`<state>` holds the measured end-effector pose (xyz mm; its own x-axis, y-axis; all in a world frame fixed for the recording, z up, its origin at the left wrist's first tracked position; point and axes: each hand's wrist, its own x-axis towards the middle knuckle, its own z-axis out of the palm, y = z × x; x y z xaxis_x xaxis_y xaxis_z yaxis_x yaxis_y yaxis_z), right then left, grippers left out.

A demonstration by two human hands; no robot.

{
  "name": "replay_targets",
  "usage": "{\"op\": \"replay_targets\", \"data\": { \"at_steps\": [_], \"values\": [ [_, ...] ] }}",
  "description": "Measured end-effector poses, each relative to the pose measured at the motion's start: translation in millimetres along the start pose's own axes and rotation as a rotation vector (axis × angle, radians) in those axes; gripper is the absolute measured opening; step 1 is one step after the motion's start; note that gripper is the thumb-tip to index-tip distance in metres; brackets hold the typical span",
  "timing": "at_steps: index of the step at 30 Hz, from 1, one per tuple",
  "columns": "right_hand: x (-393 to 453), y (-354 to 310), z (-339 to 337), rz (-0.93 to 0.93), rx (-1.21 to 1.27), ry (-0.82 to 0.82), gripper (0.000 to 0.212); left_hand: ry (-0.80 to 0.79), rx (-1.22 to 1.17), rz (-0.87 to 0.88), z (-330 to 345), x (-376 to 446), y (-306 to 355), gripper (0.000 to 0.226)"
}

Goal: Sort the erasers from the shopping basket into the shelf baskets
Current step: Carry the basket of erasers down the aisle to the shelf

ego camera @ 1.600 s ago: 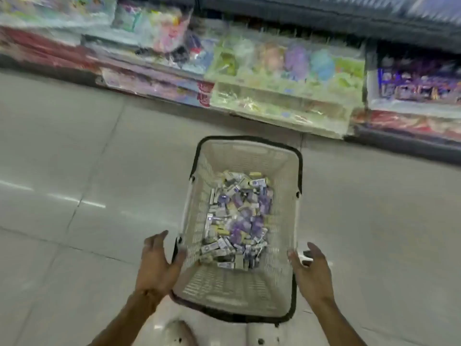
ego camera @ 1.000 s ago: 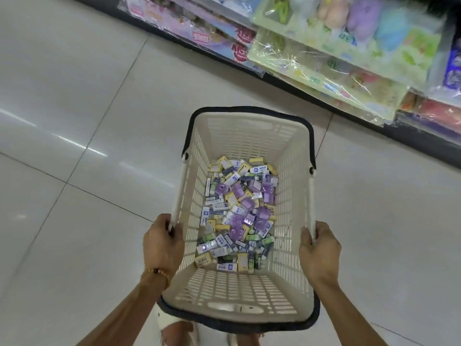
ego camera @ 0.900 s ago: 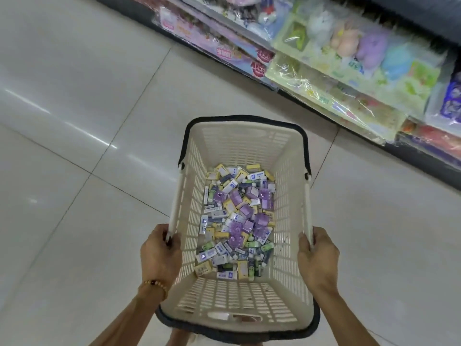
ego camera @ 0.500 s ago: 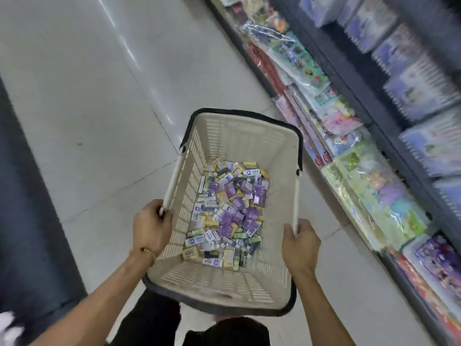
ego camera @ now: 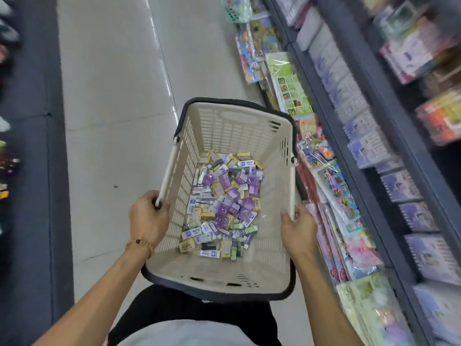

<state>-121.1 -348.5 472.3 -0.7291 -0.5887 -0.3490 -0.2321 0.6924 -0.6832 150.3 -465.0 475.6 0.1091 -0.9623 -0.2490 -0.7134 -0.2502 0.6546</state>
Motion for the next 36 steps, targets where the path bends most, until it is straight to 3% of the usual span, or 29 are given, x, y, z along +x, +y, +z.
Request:
{"op": "replay_targets", "data": {
  "at_steps": [18,36],
  "values": [
    [436,-407,128,-0.324,-0.053,-0.135,0.004,0.232,-0.121,-0.194,-5,463,237,0.010],
    [846,-846,365,-0.397,-0.126,-0.114,0.014,0.269,-0.062,-0.160,-46,1068,435,0.013]
  ]
}}
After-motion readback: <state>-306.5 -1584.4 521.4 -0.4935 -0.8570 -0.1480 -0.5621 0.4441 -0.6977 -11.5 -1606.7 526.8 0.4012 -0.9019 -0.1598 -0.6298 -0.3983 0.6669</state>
